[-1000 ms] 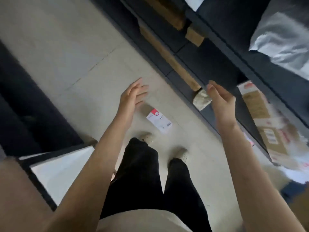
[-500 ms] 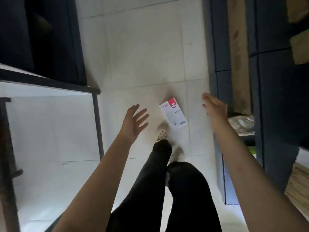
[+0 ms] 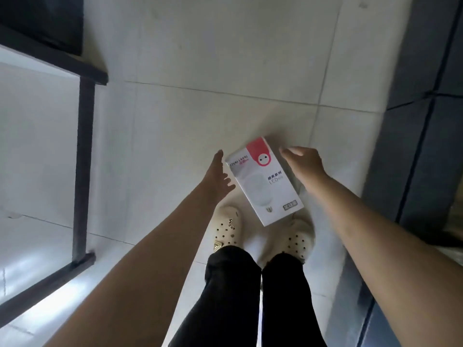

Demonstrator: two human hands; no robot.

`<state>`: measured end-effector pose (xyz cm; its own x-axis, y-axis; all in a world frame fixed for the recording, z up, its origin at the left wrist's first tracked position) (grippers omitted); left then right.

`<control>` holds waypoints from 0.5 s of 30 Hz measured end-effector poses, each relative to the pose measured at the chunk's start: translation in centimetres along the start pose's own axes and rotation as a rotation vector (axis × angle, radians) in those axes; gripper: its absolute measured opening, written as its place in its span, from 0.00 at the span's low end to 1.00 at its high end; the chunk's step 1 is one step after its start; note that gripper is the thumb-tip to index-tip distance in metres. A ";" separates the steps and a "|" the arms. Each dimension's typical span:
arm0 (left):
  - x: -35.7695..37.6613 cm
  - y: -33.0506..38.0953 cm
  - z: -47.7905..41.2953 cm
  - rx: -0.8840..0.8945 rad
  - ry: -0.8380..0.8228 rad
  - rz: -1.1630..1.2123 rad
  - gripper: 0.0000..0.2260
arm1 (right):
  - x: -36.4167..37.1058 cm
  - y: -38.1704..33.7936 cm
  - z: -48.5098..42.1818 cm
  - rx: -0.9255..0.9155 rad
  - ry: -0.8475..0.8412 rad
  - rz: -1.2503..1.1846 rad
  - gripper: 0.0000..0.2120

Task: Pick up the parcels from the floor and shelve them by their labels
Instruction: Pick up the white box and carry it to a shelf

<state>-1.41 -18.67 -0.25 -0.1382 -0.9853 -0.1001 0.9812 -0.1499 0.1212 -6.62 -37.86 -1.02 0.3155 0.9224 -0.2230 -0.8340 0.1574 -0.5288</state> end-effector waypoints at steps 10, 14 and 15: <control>0.7 0.1 -2.8 -0.037 -0.040 0.028 0.25 | 5.2 -0.8 -3.2 -0.008 0.059 -0.025 0.25; -0.3 2.7 5.2 0.154 -0.049 0.008 0.30 | 2.8 -6.4 3.9 -0.012 0.125 -0.225 0.26; -0.6 3.7 7.9 0.198 -0.035 0.009 0.31 | 1.9 -8.4 6.3 0.005 0.123 -0.269 0.25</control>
<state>1.25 -19.29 8.08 -0.1380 -0.9884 -0.0638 0.9374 -0.1511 0.3138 -1.86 -35.20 8.15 0.5773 0.7980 -0.1729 -0.7152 0.3920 -0.5787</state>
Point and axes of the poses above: each hand's wrist, its own z-axis away from the middle knuckle, its own x-axis out of the palm, y = z × x, the point moved 3 cm from there along -z, towards the middle knuckle, and after that the axes turned 9 degrees about -z, right-handed, at the moved point
